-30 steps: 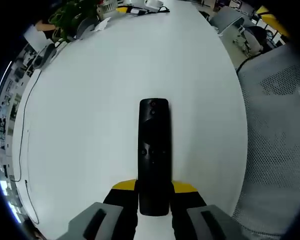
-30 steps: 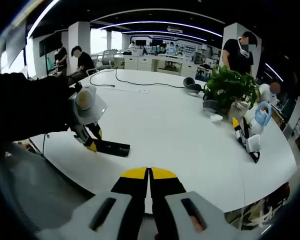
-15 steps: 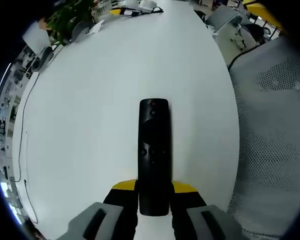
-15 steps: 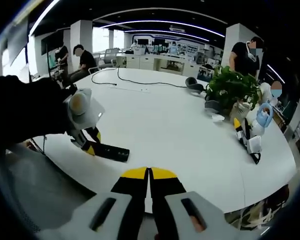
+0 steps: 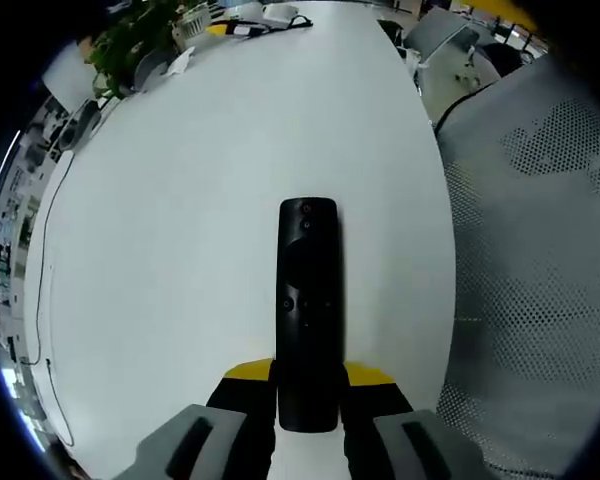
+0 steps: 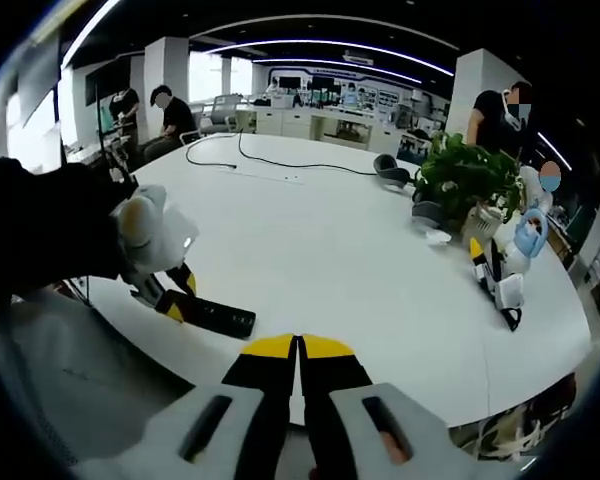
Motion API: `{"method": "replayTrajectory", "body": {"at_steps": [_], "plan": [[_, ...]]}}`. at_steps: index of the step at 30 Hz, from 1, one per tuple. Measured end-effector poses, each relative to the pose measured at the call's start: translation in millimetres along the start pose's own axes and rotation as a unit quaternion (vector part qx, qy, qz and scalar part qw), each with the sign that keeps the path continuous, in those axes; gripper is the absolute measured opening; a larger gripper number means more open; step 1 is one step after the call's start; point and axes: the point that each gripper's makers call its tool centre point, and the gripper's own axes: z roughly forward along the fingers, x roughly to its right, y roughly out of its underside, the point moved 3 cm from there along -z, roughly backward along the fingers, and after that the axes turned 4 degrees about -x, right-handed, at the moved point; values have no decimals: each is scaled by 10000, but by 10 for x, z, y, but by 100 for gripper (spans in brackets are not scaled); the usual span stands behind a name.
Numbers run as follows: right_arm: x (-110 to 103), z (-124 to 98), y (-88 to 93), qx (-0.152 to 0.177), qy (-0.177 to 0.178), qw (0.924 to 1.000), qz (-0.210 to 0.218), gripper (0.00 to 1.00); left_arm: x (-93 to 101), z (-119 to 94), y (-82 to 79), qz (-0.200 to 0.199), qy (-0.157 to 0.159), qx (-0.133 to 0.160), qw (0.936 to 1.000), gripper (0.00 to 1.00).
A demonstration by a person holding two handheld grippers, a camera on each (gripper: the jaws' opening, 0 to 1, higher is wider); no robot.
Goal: Press the specified remote control buttons in sequence, fully releasing each button before pressing the next.
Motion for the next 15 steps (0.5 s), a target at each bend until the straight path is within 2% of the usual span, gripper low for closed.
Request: {"method": "replayTrajectory", "body": {"at_steps": [15], "plan": [[-29, -2, 10, -56, -11, 9999, -85, 0, 248, -22, 35, 20, 10, 225, 9997, 24]]}}
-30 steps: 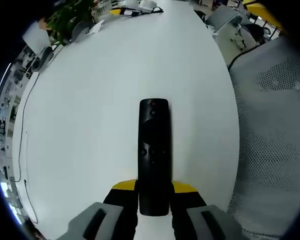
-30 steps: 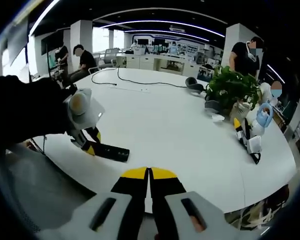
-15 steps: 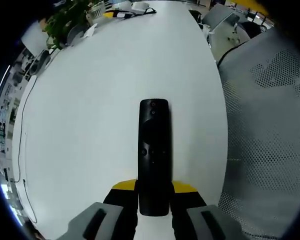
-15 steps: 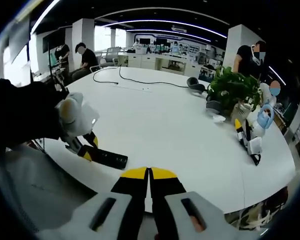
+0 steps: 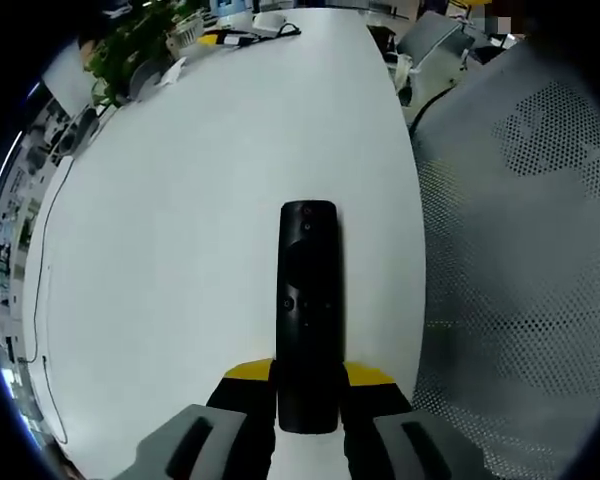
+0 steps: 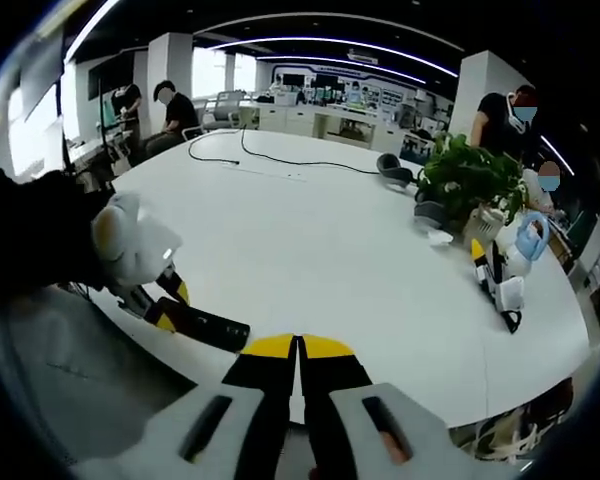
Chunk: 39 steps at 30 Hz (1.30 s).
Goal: Press the specified remote control buttons in sequence, fully releasing each button before pressing the next.
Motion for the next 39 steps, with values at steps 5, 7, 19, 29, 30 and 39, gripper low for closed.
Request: {"method": "replayTrajectory", "body": {"at_steps": [5, 7, 19, 29, 30, 39], "plan": [[4, -7, -4, 11, 22, 10000, 18, 0, 80, -9, 7, -24, 23, 109, 9999, 24], [3, -9, -3, 10, 24, 10000, 29, 0, 93, -6, 3, -44, 8, 122, 9999, 24], [-115, 15, -37, -128, -555, 9982, 164, 0, 142, -18, 37, -193, -10, 582, 9981, 24], [-329, 67, -468, -89, -1341, 9909, 63, 0, 150, -18, 48, -351, -25, 959, 9948, 24], [-352, 97, -491, -122, -1424, 9897, 76, 0, 150, -18, 52, -353, -24, 1013, 9942, 24], [-455, 544, -502, -579, -1690, 9830, 412, 0, 140, -16, 73, -340, 45, 1432, 9891, 25]]}}
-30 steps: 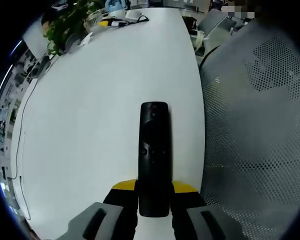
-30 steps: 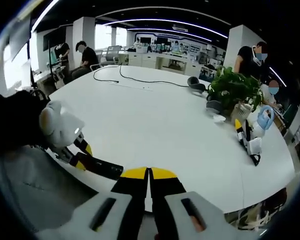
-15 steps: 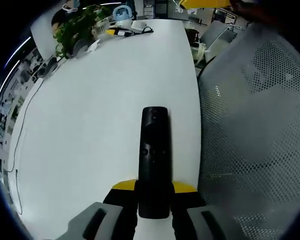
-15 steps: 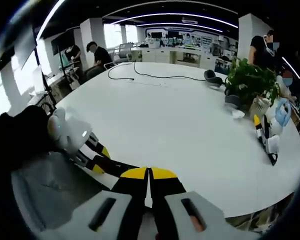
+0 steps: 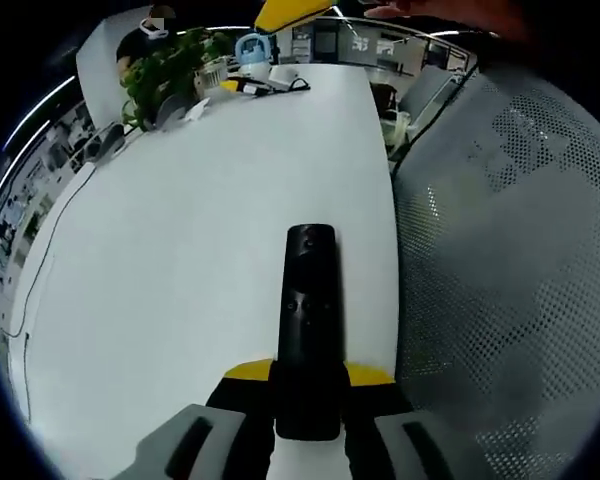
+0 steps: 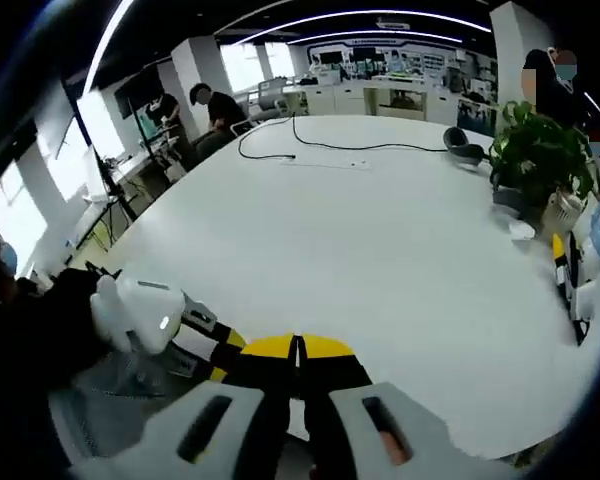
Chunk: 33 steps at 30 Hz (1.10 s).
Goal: Press the specified remote control buttons in sequence, fully releasing each button before pressing the next.
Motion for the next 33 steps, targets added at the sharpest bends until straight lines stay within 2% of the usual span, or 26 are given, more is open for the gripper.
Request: {"method": "replayTrajectory", "body": {"at_steps": [2, 7, 8, 9, 11, 13, 16, 20, 26, 30, 33], "plan": [[53, 156, 77, -98, 26, 9999, 54, 0, -4, 3, 1, -10, 11, 62, 10000, 25], [136, 393, 439, -670, -43, 9969, 419, 0, -5, 20, -17, 47, 13, 47, 10000, 25], [163, 422, 505, -845, -2, 9956, 411, 0, -5, 20, -16, 43, 21, 48, 10000, 25], [217, 439, 559, -1178, 151, 9926, 264, 0, -7, 21, -17, 44, 37, 52, 10000, 25], [254, 508, 576, -1216, 263, 9921, 142, 0, -16, 25, -22, 62, 66, 62, 9999, 25], [242, 548, 662, -1478, 191, 9886, 213, 0, -13, 27, -27, 85, 82, 63, 9999, 25], [221, 604, 669, -1489, 95, 9886, 215, 0, -12, 30, -35, 140, 79, 68, 9998, 25], [197, 720, 772, -1864, -15, 9822, 232, 0, -9, 33, -44, 176, 93, 80, 9998, 25], [181, 743, 839, -2067, -76, 9780, 268, 0, -10, 37, -51, 200, 101, 126, 9997, 25], [171, 751, 866, -2141, -161, 9760, 373, 0, -12, 41, -58, 194, 112, 132, 9997, 25], [165, 766, 878, -2133, -94, 9767, 237, 0, -13, 42, -61, 183, 111, 141, 9997, 25]]}}
